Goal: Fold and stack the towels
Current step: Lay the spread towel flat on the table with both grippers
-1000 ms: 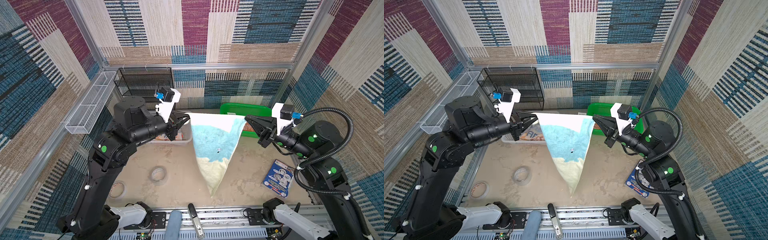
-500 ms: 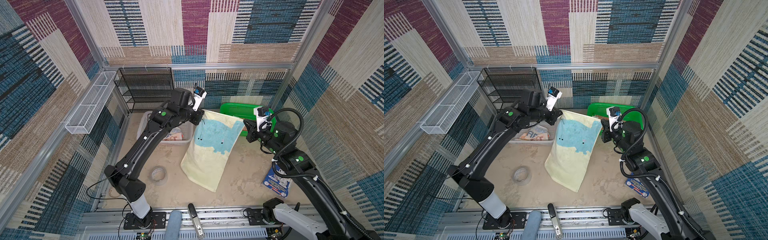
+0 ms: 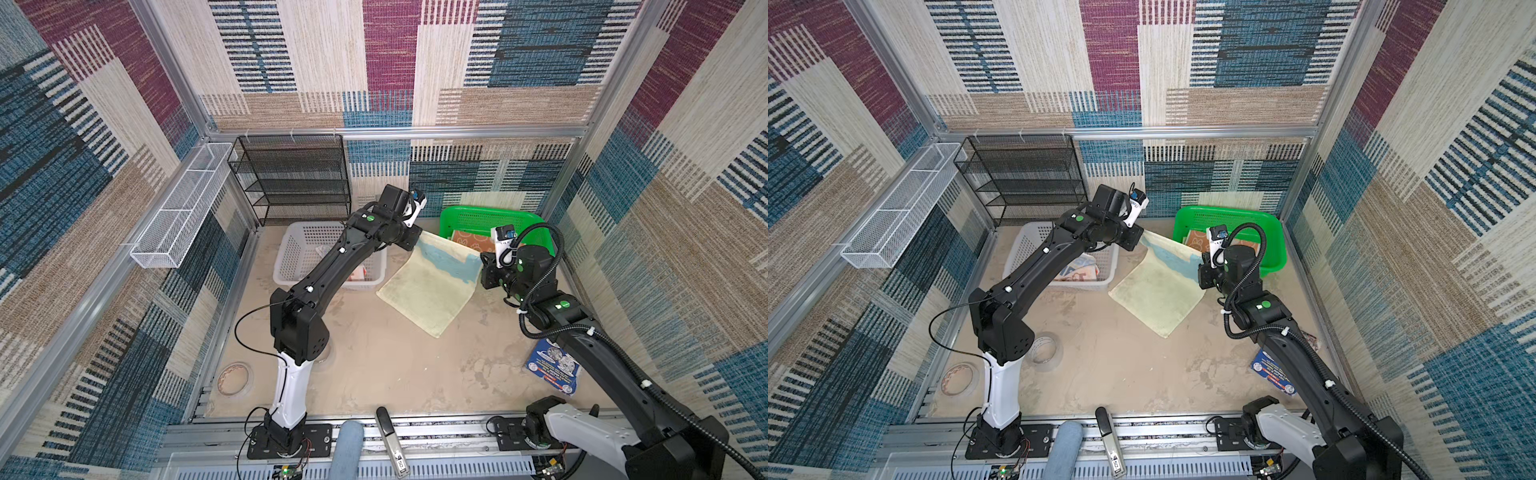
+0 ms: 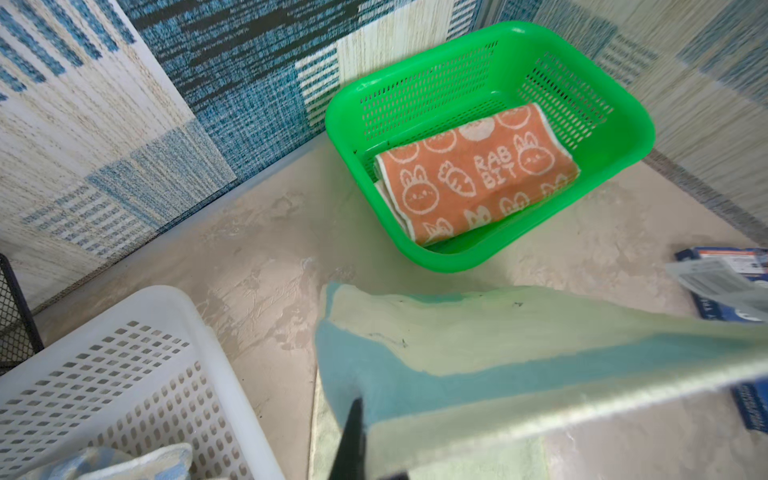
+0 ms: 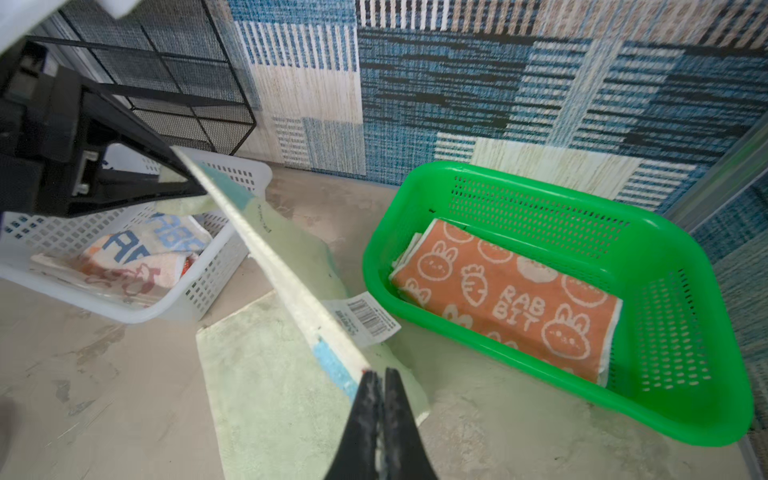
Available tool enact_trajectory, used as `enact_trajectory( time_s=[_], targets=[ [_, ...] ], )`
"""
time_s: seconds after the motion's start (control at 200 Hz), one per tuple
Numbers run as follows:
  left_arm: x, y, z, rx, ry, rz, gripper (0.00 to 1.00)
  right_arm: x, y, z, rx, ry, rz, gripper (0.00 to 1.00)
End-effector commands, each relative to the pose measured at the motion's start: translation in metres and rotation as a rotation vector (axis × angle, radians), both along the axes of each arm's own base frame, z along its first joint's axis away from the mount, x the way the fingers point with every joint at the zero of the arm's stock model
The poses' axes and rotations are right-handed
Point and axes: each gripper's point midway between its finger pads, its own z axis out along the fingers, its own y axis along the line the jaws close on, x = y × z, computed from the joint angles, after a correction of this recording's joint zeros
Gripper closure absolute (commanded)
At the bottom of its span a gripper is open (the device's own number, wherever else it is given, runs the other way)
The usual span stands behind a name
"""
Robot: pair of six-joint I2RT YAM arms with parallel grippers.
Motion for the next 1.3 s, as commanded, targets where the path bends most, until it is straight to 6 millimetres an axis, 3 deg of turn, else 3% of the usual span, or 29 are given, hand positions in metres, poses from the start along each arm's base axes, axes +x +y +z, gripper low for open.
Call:
enact_trajectory(
  time_s=[0.0,0.31,0.666,0.901,1.002,1.112,1.297],
  targets=[
    [0.027,0.038,-0.013,0.162,-0.074,0.146,1.0,-0.004,0.001,-0.027,0.036,0.086,-0.008,1.0],
    [0.028,0.047,-0.071,0.274,-0.001,0.14,1.0,-0.036,0.055,-0.105,0.259,0.315,0.252,1.0],
    [0.009,0.066,-0.135,0.378,0.111,0.164,1.0,-0.06,0.081,-0.164,0.383,0.499,0.371,1.0],
    [-0.002,0.069,-0.166,0.392,0.165,0.15,1.0,-0.069,0.092,-0.194,0.396,0.589,0.393,1.0],
    [-0.007,0.069,-0.171,0.382,0.177,0.149,0.92,-0.074,0.098,-0.208,0.384,0.634,0.398,0.99],
    [-0.01,0.069,-0.171,0.371,0.18,0.148,0.76,-0.079,0.102,-0.222,0.369,0.684,0.4,0.95],
    [-0.011,0.067,-0.161,0.352,0.154,0.142,0.51,-0.083,0.102,-0.225,0.346,0.701,0.413,0.69]
  ],
)
